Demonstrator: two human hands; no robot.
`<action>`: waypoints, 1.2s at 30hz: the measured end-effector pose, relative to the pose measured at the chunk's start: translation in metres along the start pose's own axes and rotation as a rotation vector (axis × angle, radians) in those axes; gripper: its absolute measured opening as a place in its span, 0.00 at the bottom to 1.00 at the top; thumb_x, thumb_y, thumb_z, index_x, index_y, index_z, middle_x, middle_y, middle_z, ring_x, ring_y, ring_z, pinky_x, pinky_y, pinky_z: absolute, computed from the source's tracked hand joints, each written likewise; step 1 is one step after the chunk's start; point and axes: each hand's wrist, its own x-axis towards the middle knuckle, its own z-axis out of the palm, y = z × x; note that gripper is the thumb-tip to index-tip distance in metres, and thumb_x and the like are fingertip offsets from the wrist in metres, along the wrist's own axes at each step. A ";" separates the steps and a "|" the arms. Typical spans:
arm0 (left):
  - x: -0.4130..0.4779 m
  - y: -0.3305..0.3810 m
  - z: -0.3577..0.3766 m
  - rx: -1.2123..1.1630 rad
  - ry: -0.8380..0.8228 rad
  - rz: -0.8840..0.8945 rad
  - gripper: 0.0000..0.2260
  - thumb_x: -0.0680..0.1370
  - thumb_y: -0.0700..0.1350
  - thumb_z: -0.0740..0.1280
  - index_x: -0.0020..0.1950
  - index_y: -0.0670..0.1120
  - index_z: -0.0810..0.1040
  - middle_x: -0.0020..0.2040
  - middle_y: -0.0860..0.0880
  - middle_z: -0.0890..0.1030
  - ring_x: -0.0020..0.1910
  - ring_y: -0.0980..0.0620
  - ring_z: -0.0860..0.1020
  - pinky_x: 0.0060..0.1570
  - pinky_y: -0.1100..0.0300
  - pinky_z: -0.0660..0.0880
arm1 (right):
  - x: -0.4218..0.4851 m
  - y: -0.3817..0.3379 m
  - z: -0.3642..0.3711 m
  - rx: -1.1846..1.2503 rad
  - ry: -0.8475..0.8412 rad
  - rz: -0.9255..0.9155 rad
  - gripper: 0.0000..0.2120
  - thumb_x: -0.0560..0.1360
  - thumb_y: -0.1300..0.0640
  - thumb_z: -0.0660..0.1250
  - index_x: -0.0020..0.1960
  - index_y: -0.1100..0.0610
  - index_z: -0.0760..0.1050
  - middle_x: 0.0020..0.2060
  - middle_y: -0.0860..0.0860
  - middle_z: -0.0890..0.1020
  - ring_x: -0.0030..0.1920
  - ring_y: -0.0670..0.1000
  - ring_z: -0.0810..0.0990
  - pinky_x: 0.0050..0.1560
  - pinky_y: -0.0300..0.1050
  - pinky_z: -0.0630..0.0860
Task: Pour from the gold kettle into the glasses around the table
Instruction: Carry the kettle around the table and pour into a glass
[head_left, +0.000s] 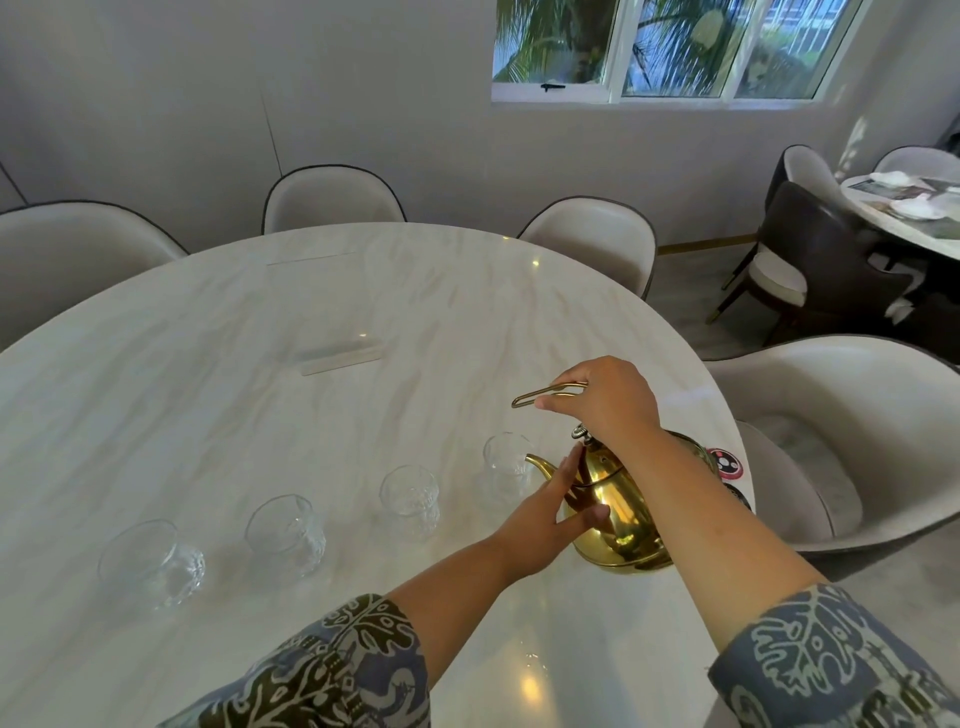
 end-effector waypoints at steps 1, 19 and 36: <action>0.000 0.001 0.000 -0.002 0.002 0.001 0.33 0.79 0.56 0.59 0.77 0.58 0.42 0.78 0.52 0.57 0.76 0.49 0.59 0.71 0.55 0.58 | 0.000 -0.001 0.000 -0.006 -0.002 0.003 0.20 0.69 0.43 0.73 0.56 0.53 0.81 0.58 0.50 0.82 0.50 0.52 0.82 0.44 0.40 0.73; -0.001 0.005 0.003 -0.028 0.026 0.003 0.33 0.79 0.57 0.59 0.77 0.59 0.42 0.78 0.52 0.58 0.76 0.48 0.59 0.72 0.52 0.59 | -0.001 -0.007 -0.005 -0.041 -0.026 -0.015 0.20 0.68 0.44 0.73 0.55 0.54 0.82 0.56 0.51 0.82 0.52 0.52 0.80 0.49 0.45 0.77; -0.003 0.009 0.004 -0.099 0.044 0.035 0.32 0.80 0.55 0.59 0.77 0.58 0.43 0.77 0.53 0.59 0.75 0.50 0.59 0.68 0.60 0.59 | 0.003 -0.009 -0.008 -0.074 -0.029 -0.071 0.19 0.68 0.44 0.74 0.54 0.54 0.83 0.55 0.50 0.83 0.53 0.52 0.81 0.50 0.46 0.77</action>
